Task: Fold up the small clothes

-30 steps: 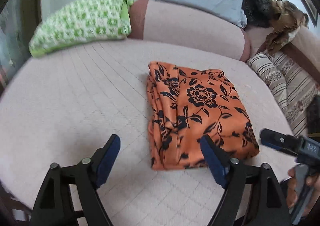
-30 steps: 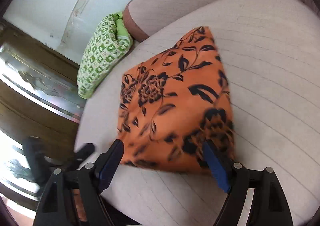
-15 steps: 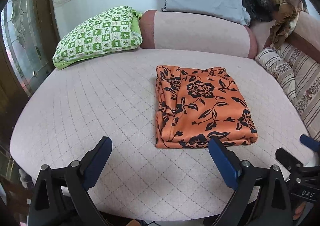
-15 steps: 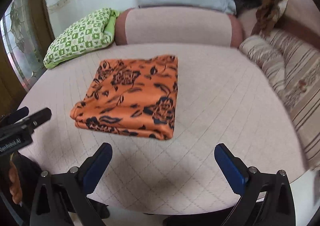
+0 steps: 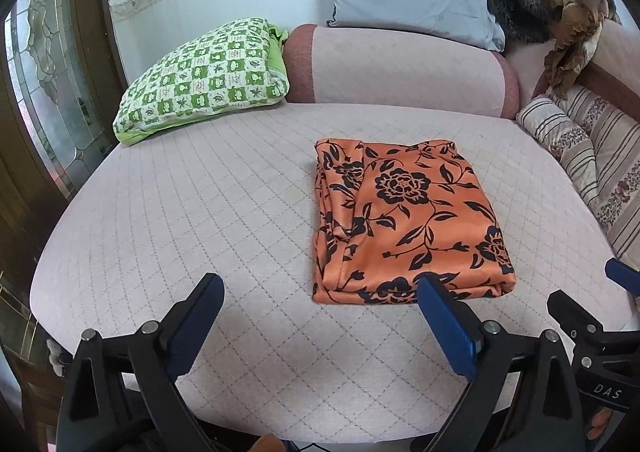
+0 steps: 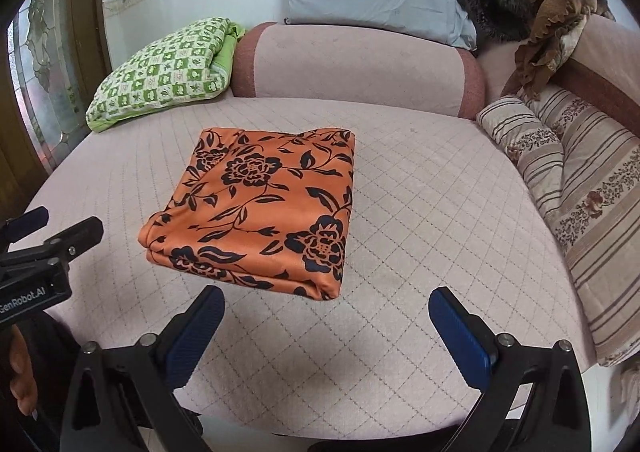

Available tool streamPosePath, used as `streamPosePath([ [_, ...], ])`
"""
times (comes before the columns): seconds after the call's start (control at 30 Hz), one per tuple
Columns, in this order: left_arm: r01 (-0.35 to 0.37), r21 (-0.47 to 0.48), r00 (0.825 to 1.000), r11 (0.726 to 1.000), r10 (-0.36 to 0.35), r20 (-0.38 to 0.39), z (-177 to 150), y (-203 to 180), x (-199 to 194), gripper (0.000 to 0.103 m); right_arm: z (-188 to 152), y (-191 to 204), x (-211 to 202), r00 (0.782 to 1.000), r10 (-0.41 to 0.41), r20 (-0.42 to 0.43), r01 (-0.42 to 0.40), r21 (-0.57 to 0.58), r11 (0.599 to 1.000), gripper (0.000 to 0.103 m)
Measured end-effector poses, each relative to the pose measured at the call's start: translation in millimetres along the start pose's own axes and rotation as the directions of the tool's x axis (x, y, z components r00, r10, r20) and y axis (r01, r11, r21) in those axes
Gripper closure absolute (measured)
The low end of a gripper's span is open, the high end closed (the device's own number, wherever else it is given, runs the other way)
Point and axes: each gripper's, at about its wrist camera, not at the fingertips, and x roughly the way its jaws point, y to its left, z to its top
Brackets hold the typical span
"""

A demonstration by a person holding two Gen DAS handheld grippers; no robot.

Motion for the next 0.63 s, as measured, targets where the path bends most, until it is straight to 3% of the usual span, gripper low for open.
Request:
streamPosePath([
  [0.37, 0.013, -0.005, 1.000, 1.000, -0.013, -0.023, 7.1, -3.3, 11.3, 0.006, 18.1, -1.5, 3.7, 0.998, -0.055, 0.025, 0.056, -0.016, 0.998, 0.000],
  [0.63, 0.026, 0.019, 1.000, 0.999, -0.026, 0.006, 12.5, -7.2, 12.4, 0.002, 25.6, 4.5, 10.1, 0.998, -0.062, 0.027, 0.063, -0.033, 0.997, 0.000],
])
